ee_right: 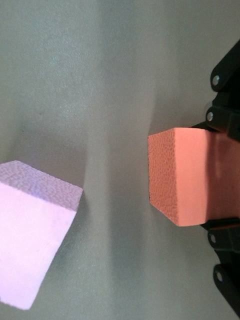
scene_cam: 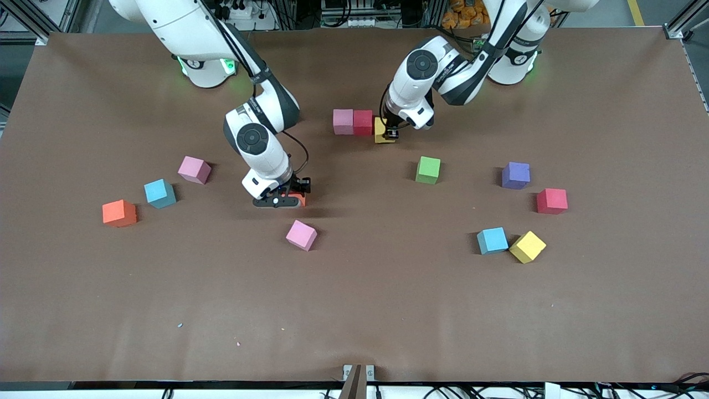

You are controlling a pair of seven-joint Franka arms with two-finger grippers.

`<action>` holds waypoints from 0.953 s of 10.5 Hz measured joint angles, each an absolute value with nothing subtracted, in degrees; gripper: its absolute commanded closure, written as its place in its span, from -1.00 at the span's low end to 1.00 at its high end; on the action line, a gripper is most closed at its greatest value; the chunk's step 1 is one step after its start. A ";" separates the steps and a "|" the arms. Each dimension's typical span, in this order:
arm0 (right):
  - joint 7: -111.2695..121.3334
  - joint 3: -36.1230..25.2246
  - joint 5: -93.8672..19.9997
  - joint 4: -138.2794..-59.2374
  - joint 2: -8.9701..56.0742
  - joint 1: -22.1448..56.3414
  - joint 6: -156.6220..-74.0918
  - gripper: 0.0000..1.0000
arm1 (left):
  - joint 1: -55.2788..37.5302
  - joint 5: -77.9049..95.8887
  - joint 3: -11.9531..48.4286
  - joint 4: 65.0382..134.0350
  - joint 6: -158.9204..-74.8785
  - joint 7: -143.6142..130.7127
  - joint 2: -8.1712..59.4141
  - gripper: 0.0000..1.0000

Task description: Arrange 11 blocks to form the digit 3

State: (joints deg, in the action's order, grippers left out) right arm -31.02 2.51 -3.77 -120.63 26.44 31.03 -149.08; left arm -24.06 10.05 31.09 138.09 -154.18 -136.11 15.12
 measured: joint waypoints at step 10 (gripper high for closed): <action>-49.26 3.91 -3.85 -115.12 21.00 40.74 -133.79 1.00 | -25.82 10.05 31.10 138.54 -155.78 -136.10 16.44 1.00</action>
State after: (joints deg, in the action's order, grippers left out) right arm -49.26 3.91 -3.85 -115.12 21.00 40.74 -133.79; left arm -25.82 10.05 31.10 138.54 -155.78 -136.10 16.44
